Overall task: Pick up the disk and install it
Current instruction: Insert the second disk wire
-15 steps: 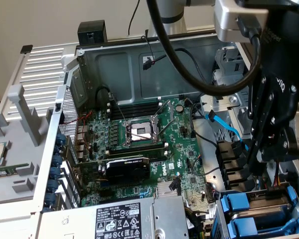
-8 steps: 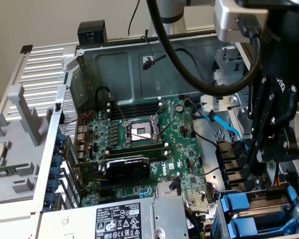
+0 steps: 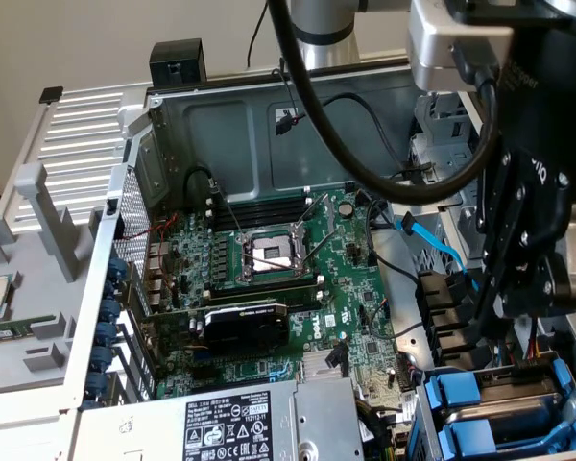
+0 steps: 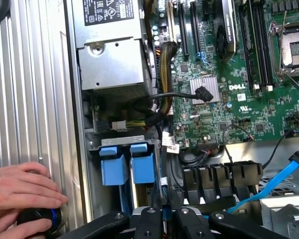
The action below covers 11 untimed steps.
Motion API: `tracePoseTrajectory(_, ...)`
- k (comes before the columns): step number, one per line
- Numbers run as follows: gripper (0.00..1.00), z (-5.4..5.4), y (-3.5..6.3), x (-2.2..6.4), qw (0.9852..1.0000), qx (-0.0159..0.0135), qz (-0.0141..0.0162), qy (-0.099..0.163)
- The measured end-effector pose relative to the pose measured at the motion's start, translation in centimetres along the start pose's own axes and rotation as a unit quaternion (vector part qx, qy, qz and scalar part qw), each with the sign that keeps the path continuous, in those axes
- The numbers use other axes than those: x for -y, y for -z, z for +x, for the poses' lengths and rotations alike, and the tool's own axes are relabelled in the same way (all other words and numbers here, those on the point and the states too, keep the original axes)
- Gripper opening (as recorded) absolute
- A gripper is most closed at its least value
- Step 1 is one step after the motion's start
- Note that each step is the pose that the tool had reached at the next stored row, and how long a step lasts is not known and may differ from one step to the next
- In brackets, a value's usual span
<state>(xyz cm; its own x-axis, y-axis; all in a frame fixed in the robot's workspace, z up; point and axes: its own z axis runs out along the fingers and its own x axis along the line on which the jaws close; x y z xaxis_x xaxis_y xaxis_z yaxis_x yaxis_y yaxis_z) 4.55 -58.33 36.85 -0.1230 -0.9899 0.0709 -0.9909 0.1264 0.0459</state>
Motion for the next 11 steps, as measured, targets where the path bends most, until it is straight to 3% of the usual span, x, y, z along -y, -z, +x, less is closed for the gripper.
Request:
tracePoseTrajectory(4, 0.16, 0.45, -0.18, -0.03, 1.0, 0.0009, 0.0003, 0.0)
tracePoseTrajectory(7, 0.16, 0.46, -0.37, -0.06, 1.0, 0.0011, 0.0027, 0.0)
tracePoseTrajectory(9, 0.16, 0.46, -0.46, -0.08, 1.0, 0.0016, 0.0063, 0.001)
tracePoseTrajectory(11, 0.16, 0.48, -0.52, -0.06, 1.0, 0.0033, 0.0073, 0.003)
